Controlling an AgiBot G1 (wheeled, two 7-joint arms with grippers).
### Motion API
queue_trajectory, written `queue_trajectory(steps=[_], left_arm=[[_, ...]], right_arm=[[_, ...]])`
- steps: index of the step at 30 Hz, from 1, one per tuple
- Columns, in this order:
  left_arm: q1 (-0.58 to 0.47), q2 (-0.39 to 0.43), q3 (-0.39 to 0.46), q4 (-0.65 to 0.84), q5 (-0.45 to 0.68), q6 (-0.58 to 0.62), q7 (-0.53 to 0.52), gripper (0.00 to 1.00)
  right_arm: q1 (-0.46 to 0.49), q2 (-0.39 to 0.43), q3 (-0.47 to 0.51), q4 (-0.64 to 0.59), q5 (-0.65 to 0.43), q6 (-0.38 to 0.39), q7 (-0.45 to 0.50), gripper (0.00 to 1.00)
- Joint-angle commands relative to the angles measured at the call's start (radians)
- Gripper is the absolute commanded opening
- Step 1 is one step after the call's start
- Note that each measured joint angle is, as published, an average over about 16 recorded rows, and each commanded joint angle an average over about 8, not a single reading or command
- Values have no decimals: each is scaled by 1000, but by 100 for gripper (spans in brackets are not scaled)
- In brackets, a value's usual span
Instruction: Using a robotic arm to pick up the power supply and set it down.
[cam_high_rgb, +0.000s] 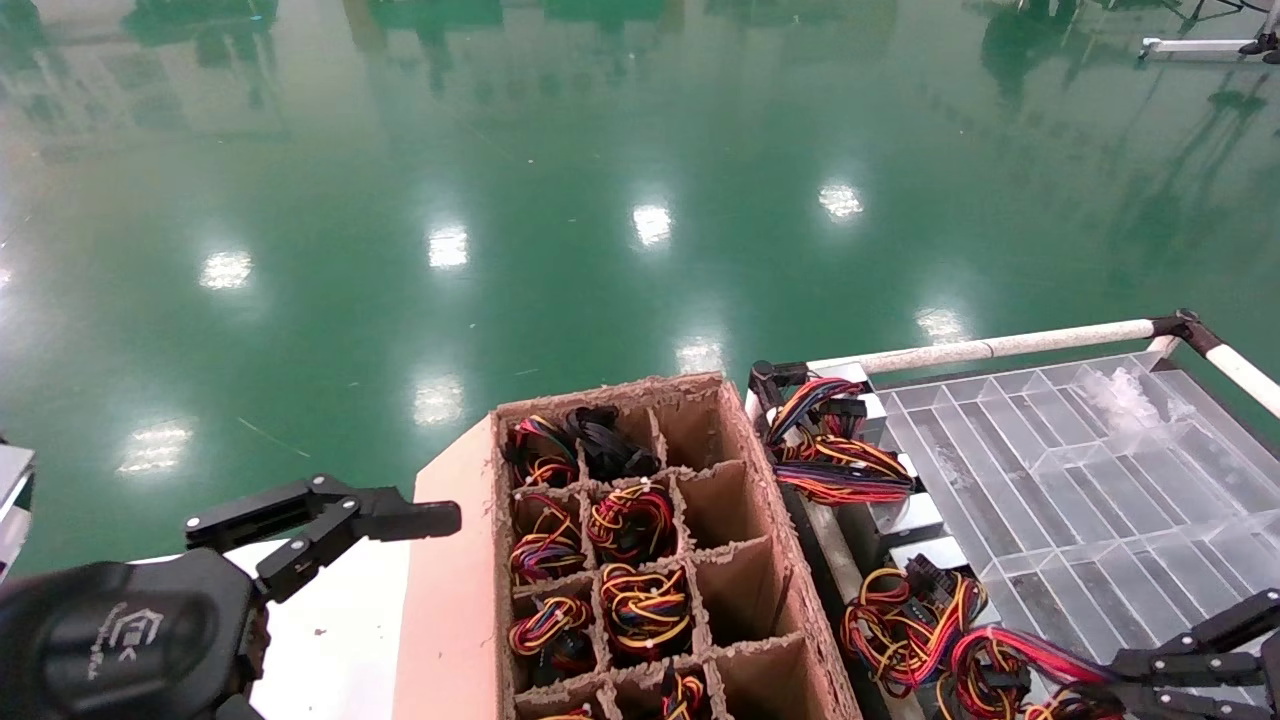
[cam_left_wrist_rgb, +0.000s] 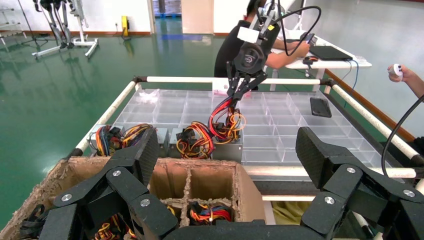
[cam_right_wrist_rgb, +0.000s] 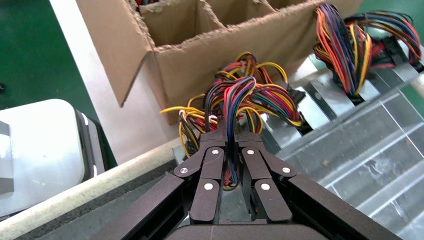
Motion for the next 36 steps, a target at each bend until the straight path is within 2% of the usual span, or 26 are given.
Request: queue_trajectory(steps=[1,2,11,26,36], left_arm=[[0,0,0,0,0,0,0,100],[0,0,0,0,0,0,0,100],[0,0,0,0,0,0,0,100],[0,0,0,1,-1,0,0,100],[0,0,0,1,-1,0,1,100]], right_arm=[[3,0,-7,-14,2,3,-5,94],[4,0,-9,-17,2,3,-5,100],[9,4,-10,-1,22,2,4,100],[58,33,-9,125,98,-7,89,100],[-21,-4,89,171,112,3,127,100]])
